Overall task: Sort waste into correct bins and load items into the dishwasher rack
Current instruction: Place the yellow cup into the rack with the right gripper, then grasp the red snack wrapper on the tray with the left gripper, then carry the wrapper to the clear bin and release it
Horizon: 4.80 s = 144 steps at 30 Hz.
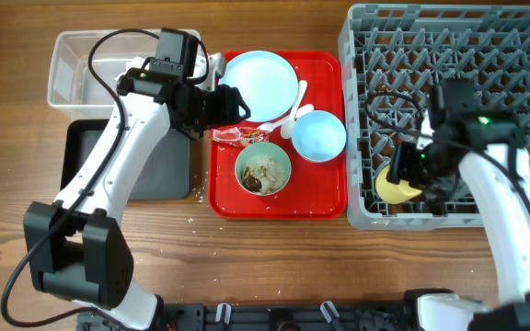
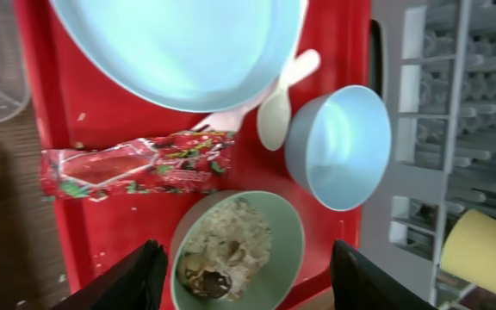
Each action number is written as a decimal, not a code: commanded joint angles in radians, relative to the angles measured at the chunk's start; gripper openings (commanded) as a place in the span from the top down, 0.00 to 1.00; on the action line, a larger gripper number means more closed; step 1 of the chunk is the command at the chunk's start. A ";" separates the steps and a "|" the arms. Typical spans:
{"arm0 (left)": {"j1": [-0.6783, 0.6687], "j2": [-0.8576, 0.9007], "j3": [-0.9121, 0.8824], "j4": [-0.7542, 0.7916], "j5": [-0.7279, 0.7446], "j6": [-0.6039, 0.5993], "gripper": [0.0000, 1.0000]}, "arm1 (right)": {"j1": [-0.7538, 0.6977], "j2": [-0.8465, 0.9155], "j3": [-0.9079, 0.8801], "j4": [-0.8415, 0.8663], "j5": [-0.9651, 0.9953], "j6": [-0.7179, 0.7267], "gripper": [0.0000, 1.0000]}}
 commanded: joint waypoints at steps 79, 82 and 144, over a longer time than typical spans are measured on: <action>-0.189 0.384 -0.008 0.147 -0.488 -0.288 0.96 | 0.317 0.028 0.226 0.167 -0.076 0.072 0.07; -0.182 0.362 -0.003 0.129 -0.488 -0.288 0.96 | 0.317 0.028 0.226 0.167 -0.076 0.071 0.07; -0.157 0.201 -0.312 0.418 -0.509 -1.143 0.85 | 0.317 0.028 0.226 0.160 -0.076 -0.005 0.06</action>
